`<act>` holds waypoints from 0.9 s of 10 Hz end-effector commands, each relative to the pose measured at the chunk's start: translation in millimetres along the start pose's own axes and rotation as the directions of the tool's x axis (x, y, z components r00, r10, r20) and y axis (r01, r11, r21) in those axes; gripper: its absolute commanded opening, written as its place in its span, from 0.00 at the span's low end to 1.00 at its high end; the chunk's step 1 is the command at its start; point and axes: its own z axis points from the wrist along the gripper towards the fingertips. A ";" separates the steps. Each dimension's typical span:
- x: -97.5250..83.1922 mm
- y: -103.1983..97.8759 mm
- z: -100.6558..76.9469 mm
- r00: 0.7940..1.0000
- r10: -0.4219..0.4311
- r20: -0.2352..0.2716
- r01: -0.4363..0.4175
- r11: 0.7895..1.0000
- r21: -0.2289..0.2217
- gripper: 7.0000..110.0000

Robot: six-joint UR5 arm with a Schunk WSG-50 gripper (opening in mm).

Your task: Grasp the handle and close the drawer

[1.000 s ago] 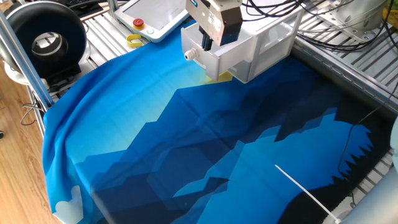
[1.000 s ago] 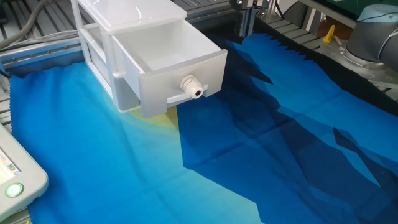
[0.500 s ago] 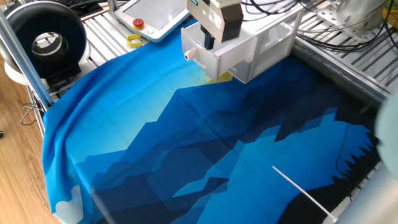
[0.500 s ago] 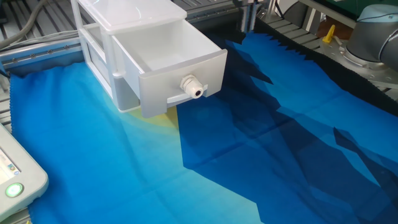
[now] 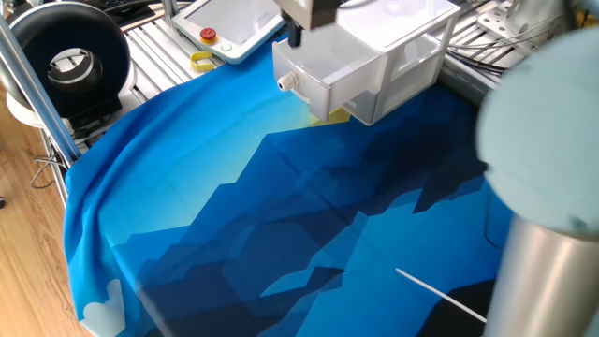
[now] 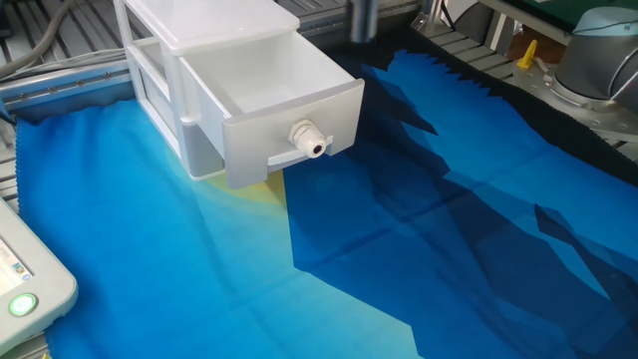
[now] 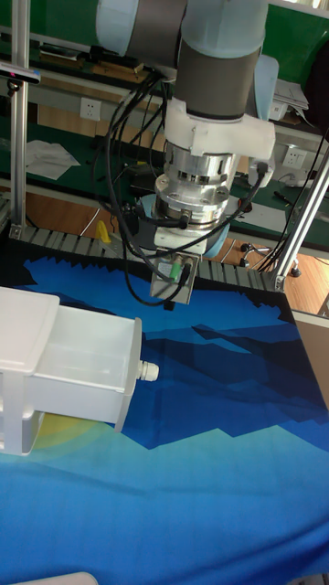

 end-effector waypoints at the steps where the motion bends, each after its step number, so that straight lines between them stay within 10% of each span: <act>1: -13.1 -27.0 4.6 1.000 0.007 0.013 -0.007 1.000 0.000 0.00; 9: -2.6 -63.4 30.1 1.000 0.011 -0.027 -0.010 0.999 0.042 0.00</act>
